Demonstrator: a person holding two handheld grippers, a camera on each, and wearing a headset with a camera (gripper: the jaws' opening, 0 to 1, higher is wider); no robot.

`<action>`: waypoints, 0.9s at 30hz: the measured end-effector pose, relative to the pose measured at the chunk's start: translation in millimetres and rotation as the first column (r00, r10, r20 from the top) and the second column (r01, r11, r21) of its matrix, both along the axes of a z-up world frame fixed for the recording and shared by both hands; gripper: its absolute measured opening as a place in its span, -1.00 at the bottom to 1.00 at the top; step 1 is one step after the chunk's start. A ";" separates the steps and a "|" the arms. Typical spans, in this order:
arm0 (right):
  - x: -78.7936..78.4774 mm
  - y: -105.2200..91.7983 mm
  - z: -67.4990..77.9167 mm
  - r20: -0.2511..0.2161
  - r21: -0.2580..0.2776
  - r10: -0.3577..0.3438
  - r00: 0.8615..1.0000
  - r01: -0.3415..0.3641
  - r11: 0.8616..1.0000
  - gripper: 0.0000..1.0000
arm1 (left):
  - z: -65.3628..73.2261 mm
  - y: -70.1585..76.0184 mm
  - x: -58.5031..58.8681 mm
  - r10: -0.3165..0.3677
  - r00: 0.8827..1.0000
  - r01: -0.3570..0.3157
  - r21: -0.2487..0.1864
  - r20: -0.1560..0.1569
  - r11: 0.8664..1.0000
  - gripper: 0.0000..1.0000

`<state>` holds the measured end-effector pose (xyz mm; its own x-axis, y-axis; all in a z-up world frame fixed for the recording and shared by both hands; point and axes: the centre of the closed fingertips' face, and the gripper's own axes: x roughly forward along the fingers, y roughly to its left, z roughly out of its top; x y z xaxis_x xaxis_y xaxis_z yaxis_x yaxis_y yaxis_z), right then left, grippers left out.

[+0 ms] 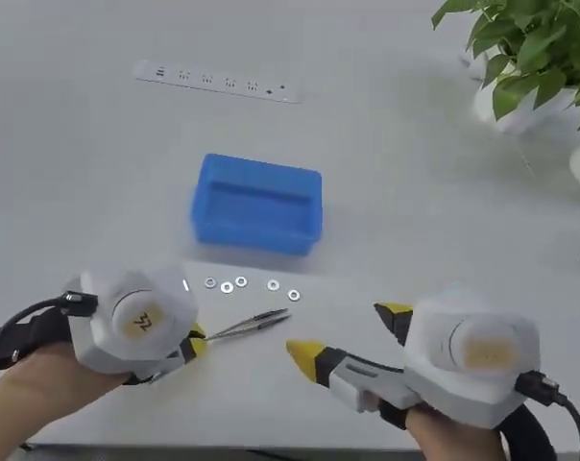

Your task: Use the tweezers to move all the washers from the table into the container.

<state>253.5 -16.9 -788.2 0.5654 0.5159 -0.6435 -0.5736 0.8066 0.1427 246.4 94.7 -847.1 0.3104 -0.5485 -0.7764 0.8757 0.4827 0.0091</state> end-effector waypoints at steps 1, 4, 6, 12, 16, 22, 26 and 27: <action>-2.8 6.2 -1.3 -0.016 0.004 0.027 1.000 -0.027 1.000 0.27 | 5.6 -0.4 -0.4 0.004 1.000 -0.004 -0.009 0.005 1.000 -1.00; -5.8 21.9 0.7 -0.026 0.031 0.085 0.996 -0.084 0.996 0.14 | 21.6 -1.6 -2.1 0.003 1.000 -0.002 -0.031 0.031 1.000 -1.00; -8.1 29.6 1.1 -0.029 0.023 0.135 0.990 -0.135 0.991 0.01 | 34.6 -3.5 -3.0 0.006 0.999 -0.003 -0.052 0.047 0.999 -1.00; -5.2 53.0 4.3 -0.012 0.004 0.245 0.969 -0.245 0.970 -0.24 | 66.6 -9.1 -1.4 0.017 0.995 -0.008 -0.091 0.100 0.996 -1.00; -4.3 67.3 1.0 -0.020 -0.007 0.324 0.946 -0.324 0.946 -0.48 | 83.6 -14.3 0.1 0.021 0.993 -0.006 -0.126 0.120 0.992 -1.00; 1.9 79.6 -10.3 -0.023 -0.045 0.377 0.926 -0.378 0.925 -0.57 | 89.8 -16.7 2.6 0.035 0.992 -0.016 -0.152 0.123 0.988 -1.00; 3.2 89.1 -10.1 -0.039 -0.025 0.430 0.902 -0.432 0.902 -0.73 | 92.9 -16.6 2.2 0.004 0.990 0.015 -0.134 0.137 0.991 -1.00; 4.0 91.4 -10.4 -0.042 -0.029 0.449 0.892 -0.451 0.892 -0.77 | 93.5 -16.4 3.0 -0.008 0.990 0.027 -0.125 0.143 0.992 -1.00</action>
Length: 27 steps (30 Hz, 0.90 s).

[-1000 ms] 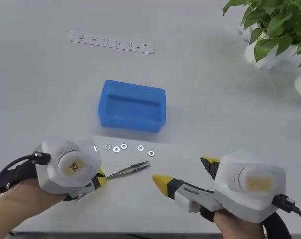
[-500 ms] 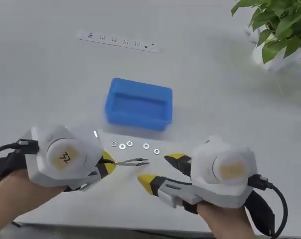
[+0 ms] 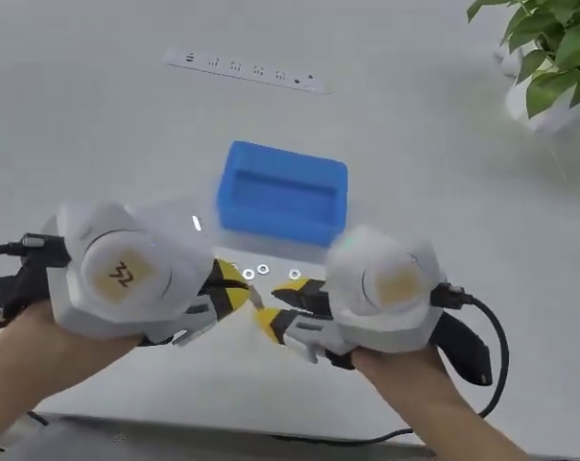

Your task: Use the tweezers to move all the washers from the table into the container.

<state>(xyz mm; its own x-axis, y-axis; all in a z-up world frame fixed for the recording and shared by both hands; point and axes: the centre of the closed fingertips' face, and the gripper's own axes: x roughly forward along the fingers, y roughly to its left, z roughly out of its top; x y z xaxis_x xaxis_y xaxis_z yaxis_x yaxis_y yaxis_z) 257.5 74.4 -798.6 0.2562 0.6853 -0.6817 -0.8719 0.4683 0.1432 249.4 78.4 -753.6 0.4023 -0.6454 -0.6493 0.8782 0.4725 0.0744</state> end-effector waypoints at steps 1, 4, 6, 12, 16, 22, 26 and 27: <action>0.7 0.6 -0.2 0.000 -0.001 0.006 1.000 -0.006 1.000 -0.82 | 0.4 0.5 -0.1 -0.009 1.000 0.009 0.006 0.003 1.000 -1.00; 2.6 8.8 1.3 0.008 0.001 0.058 0.998 -0.058 0.998 -0.84 | 1.7 2.5 2.3 -0.033 0.999 0.032 0.034 0.016 0.999 -1.00; 3.6 14.0 1.2 0.020 -0.004 0.103 0.994 -0.103 0.995 -0.83 | 3.4 3.6 4.8 -0.037 0.999 0.037 0.036 0.017 0.999 -1.00; 4.6 26.7 0.4 0.043 -0.012 0.206 0.978 -0.205 0.979 -0.80 | 3.3 4.9 8.8 -0.057 0.998 0.057 0.044 0.004 0.997 -1.00; 5.4 28.3 -6.0 0.061 -0.054 0.262 0.963 -0.259 0.964 -0.86 | 3.4 5.4 9.5 -0.062 0.998 0.062 0.045 0.000 0.997 -1.00; 5.3 30.2 -11.7 0.031 -0.024 0.268 0.963 -0.267 0.963 -0.87 | 3.4 9.0 9.4 -0.043 0.999 0.043 0.039 0.000 0.998 -1.00; 8.0 31.0 -10.8 0.069 -0.054 0.281 0.957 -0.277 0.959 -0.91 | 3.8 11.6 16.8 0.050 0.999 -0.050 -0.010 0.006 0.999 -1.00; 7.6 31.4 -11.2 0.085 -0.068 0.288 0.954 -0.283 0.957 -0.92 | 2.7 12.5 16.8 0.056 0.998 -0.056 -0.010 0.005 0.998 -1.00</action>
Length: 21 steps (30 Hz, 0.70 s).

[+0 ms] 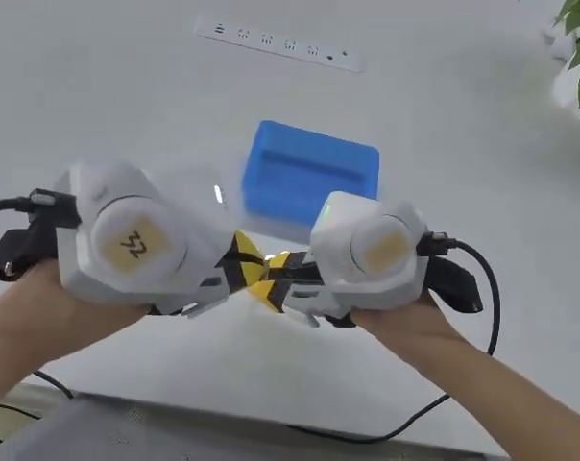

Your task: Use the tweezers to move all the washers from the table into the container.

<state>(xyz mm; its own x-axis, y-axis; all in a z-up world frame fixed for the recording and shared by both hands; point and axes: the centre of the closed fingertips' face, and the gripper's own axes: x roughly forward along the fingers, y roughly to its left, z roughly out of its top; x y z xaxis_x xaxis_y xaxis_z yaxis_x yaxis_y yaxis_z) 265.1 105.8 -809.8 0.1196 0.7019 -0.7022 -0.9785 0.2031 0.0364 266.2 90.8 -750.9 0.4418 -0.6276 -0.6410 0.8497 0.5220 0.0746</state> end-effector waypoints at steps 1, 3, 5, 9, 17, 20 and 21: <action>-0.8 0.4 -0.2 0.004 0.001 0.002 1.000 -0.002 1.000 -0.92 | -1.3 0.3 -0.1 0.010 1.000 -0.010 -0.005 -0.002 1.000 -1.00; -0.1 -0.1 0.1 0.002 0.002 -0.008 1.000 0.008 1.000 -0.92 | -4.8 2.5 -1.7 0.043 0.999 -0.043 -0.013 -0.007 0.999 -0.93; 1.5 -1.8 0.2 0.001 0.001 -0.027 1.000 0.027 1.000 -0.93 | -6.8 8.3 -2.7 0.105 0.994 -0.105 -0.021 -0.014 0.994 -0.82; 7.6 -2.6 7.3 -0.026 0.046 -0.090 0.996 0.091 0.995 -0.93 | -5.1 28.5 -7.0 0.253 0.967 -0.253 -0.069 -0.009 0.965 -0.54; 42.2 -1.4 21.5 -0.104 0.160 -0.255 0.961 0.269 0.950 -0.92 | -4.1 79.8 -20.3 0.504 0.858 -0.499 -0.070 0.097 0.864 0.00; 54.0 -2.1 22.1 -0.107 0.169 -0.279 0.954 0.294 0.941 -0.92 | -9.9 81.8 -25.1 0.522 0.849 -0.517 -0.068 0.082 0.853 0.07; 56.6 -1.9 21.7 -0.110 0.172 -0.283 0.953 0.299 0.939 -0.92 | -12.5 82.8 -25.8 0.531 0.844 -0.528 -0.061 0.076 0.847 0.08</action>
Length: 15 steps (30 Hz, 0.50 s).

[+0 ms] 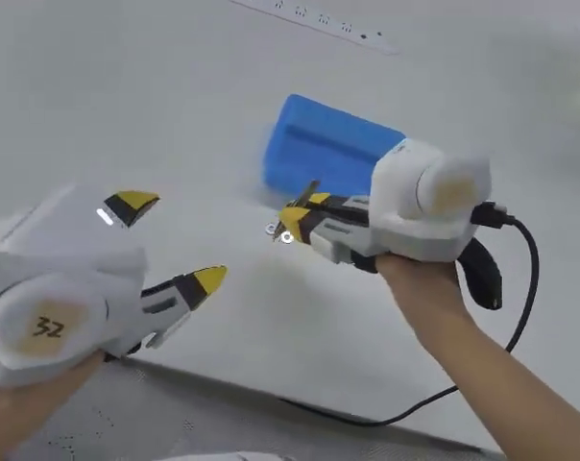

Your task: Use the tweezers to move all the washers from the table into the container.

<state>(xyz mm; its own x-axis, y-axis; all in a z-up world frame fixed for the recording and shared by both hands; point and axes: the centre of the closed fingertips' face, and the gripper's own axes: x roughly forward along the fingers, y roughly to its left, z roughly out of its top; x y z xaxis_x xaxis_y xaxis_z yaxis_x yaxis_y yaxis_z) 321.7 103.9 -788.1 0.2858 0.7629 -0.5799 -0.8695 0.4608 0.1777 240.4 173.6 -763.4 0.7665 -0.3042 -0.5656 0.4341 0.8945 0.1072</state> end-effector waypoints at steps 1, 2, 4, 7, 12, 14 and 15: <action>2.3 1.2 -0.7 -0.006 -0.001 -0.006 1.000 0.006 1.000 -0.92 | -2.0 -0.6 0.0 0.000 1.000 0.000 0.009 -0.001 1.000 0.10; 3.6 1.8 -1.1 -0.007 -0.002 -0.010 1.000 0.010 1.000 -0.92 | -2.9 -0.7 -0.1 0.002 1.000 -0.001 0.020 -0.003 1.000 0.13; 5.3 3.7 -2.4 -0.010 -0.001 -0.013 1.000 0.013 1.000 -0.92 | -2.0 -0.2 1.8 0.002 1.000 -0.003 0.041 0.018 0.999 0.13; 3.6 6.3 -6.6 -0.019 -0.011 -0.010 1.000 0.010 1.000 -0.91 | -4.0 3.4 2.0 0.000 1.000 -0.002 0.078 0.027 0.997 0.16; 3.2 6.7 -11.4 -0.014 -0.032 -0.015 1.000 0.014 0.999 -0.91 | 0.0 2.1 2.6 -0.008 0.999 0.005 0.074 0.050 0.997 0.25; 3.3 7.0 -11.5 -0.011 -0.033 -0.014 1.000 0.013 0.999 -0.90 | -0.3 1.8 2.8 -0.011 0.999 0.007 0.080 0.052 0.997 0.34; 4.2 7.2 -11.3 0.000 -0.035 -0.013 1.000 0.013 0.999 -0.90 | -0.2 1.7 3.0 -0.012 0.999 0.007 0.080 0.053 0.997 0.36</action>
<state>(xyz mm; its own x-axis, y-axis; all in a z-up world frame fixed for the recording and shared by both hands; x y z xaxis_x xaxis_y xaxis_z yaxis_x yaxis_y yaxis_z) 325.9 111.1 -799.3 0.2956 0.7380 -0.6066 -0.8633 0.4783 0.1613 243.4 175.3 -763.6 0.7935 -0.2674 -0.5467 0.4344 0.8780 0.2011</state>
